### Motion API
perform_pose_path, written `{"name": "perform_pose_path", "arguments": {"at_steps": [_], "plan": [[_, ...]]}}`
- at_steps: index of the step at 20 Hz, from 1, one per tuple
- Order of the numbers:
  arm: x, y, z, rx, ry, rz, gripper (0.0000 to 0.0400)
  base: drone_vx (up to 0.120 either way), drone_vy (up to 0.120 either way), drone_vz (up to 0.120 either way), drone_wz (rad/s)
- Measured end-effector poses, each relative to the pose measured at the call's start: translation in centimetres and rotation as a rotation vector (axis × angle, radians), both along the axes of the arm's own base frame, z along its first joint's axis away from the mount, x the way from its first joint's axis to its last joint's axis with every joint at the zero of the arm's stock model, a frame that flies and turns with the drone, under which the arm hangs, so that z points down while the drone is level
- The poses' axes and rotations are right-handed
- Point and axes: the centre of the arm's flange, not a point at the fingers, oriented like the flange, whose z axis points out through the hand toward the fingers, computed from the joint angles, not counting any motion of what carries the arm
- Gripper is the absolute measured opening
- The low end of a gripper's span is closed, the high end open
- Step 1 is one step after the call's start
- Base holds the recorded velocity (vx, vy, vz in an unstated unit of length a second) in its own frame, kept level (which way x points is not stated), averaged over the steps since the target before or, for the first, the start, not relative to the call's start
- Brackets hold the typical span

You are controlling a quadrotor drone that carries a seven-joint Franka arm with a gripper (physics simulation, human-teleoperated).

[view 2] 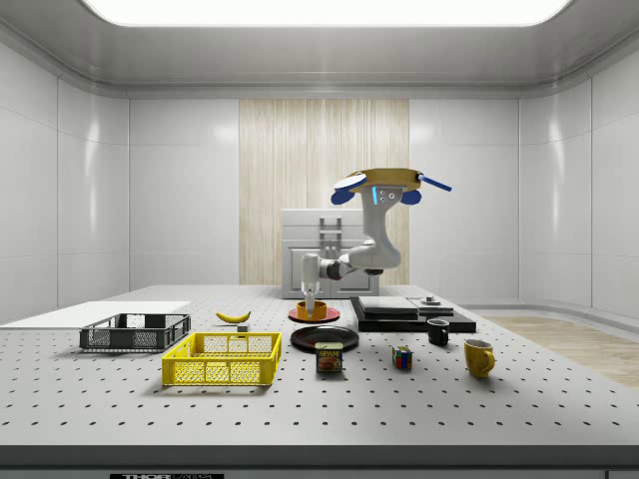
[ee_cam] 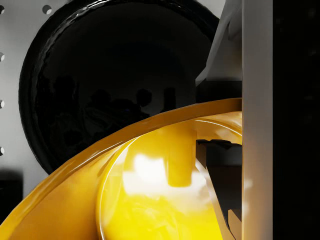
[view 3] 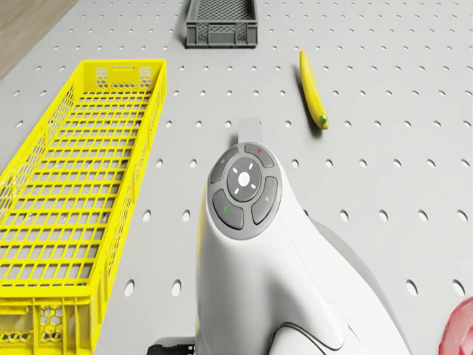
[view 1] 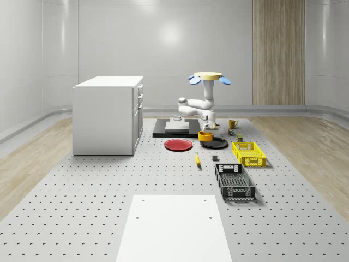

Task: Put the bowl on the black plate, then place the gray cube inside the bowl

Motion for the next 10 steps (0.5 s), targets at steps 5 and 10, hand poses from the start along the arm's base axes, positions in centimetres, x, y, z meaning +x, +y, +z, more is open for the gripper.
{"name": "perform_pose_path", "arguments": {"at_steps": [5, 10], "plan": [[0.0, 0.0, 0.0, 0.0, 0.0, 0.0, 0.01, 0.0, 0.12, 0.0, 0.0], [0.0, 0.0, 0.0, 0.0, 0.0, 0.0, 0.01, 0.0, 0.12, 0.0, 0.0]]}}
